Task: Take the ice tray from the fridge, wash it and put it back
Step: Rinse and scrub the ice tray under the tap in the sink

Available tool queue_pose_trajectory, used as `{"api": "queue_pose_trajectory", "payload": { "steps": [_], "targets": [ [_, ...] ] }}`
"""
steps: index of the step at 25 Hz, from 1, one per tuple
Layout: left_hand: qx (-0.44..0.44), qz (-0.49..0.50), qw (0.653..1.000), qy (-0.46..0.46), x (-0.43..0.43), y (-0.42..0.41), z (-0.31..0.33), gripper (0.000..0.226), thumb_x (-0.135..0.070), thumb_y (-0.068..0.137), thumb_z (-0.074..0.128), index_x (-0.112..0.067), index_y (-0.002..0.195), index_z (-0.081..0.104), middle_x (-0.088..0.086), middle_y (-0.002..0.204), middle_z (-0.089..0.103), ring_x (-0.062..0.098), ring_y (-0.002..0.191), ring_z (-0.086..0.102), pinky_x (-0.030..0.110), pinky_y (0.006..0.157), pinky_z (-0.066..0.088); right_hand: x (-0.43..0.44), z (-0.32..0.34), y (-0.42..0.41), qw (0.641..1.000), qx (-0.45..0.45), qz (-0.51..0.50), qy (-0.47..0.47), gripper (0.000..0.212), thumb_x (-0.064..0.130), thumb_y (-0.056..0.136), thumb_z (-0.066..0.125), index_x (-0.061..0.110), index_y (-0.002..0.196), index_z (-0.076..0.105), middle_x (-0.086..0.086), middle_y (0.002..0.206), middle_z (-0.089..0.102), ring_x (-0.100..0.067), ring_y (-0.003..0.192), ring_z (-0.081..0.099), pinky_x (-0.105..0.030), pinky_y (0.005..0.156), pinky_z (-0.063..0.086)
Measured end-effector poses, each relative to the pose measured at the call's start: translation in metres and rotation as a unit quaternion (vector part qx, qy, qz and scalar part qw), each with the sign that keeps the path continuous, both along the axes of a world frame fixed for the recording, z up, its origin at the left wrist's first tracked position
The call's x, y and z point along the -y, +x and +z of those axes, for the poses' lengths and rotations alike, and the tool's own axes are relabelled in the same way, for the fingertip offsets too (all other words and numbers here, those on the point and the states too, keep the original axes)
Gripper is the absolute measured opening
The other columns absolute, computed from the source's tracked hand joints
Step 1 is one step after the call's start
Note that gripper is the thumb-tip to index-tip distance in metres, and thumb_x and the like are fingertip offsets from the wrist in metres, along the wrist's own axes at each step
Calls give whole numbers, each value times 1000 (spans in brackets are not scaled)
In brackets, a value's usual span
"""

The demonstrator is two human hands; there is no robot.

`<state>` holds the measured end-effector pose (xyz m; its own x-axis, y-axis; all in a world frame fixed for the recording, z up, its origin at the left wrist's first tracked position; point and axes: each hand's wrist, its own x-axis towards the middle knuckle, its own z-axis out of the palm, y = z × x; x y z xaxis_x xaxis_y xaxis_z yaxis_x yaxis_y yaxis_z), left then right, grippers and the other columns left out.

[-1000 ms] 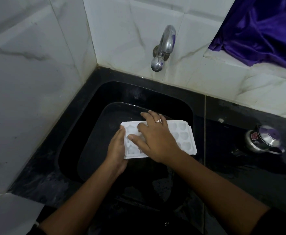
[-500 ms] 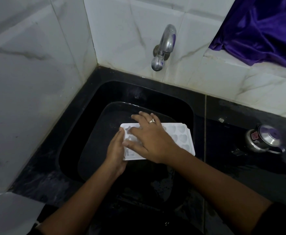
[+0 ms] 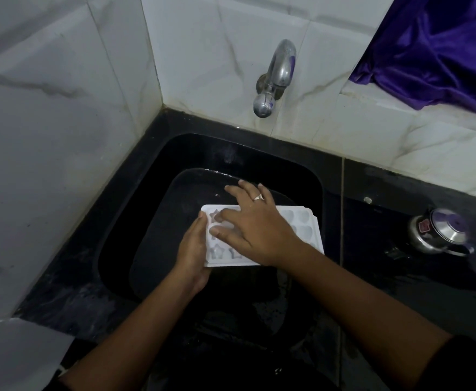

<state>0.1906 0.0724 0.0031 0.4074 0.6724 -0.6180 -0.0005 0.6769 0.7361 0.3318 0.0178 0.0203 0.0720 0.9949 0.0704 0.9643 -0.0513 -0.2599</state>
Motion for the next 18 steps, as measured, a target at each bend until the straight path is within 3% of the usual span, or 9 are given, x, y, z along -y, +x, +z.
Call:
{"api": "queue_pose_trajectory", "payload": {
  "steps": [3, 6, 10, 13, 15, 18],
  "targets": [
    [0, -4, 1000, 13, 2, 3, 1, 48, -49, 111, 43, -13, 125, 73, 13, 113, 80, 27, 102, 79, 45, 90, 64, -4, -1, -9, 1000, -12, -16, -2, 65, 68, 102, 30, 23, 117, 74, -11, 159, 45, -30, 153, 29, -58, 125, 16],
    [15, 19, 1000, -6, -1, 1, 1, 47, -46, 111, 43, -12, 124, 72, 14, 108, 81, 26, 93, 81, 39, 79, 66, 3, -5, -3, 1000, 9, 20, -17, 66, 70, 101, 29, 27, 133, 68, -12, 161, 42, -32, 154, 27, -60, 126, 14],
    [9, 2, 1000, 0, 3, 4, 2, 47, -46, 111, 44, -12, 124, 72, 14, 113, 80, 27, 100, 79, 42, 84, 65, -4, 2, -2, 1000, -6, -17, -8, 63, 68, 102, 30, 27, 117, 75, -13, 158, 46, -32, 153, 30, -58, 125, 16],
    [16, 11, 1000, -1, -1, 2, 1, 46, -46, 112, 42, -13, 123, 73, 12, 107, 81, 24, 93, 80, 37, 76, 64, 1, -4, -6, 1000, 7, 9, -23, 69, 72, 101, 26, 27, 134, 67, -12, 160, 43, -32, 154, 28, -60, 125, 17],
    [17, 10, 1000, -1, -2, 1, 1, 45, -45, 111, 44, -13, 121, 73, 13, 107, 81, 25, 92, 81, 35, 70, 65, 0, -4, 2, 1000, 19, 10, -16, 66, 71, 101, 26, 32, 131, 69, -12, 160, 43, -33, 154, 28, -61, 124, 16],
    [14, 0, 1000, 2, 1, 5, 2, 46, -45, 112, 43, -11, 124, 72, 16, 113, 80, 30, 101, 79, 41, 81, 66, -6, -1, -5, 1000, -1, -19, -10, 65, 68, 102, 29, 26, 120, 74, -13, 159, 45, -32, 153, 29, -58, 125, 16]
  ]
}}
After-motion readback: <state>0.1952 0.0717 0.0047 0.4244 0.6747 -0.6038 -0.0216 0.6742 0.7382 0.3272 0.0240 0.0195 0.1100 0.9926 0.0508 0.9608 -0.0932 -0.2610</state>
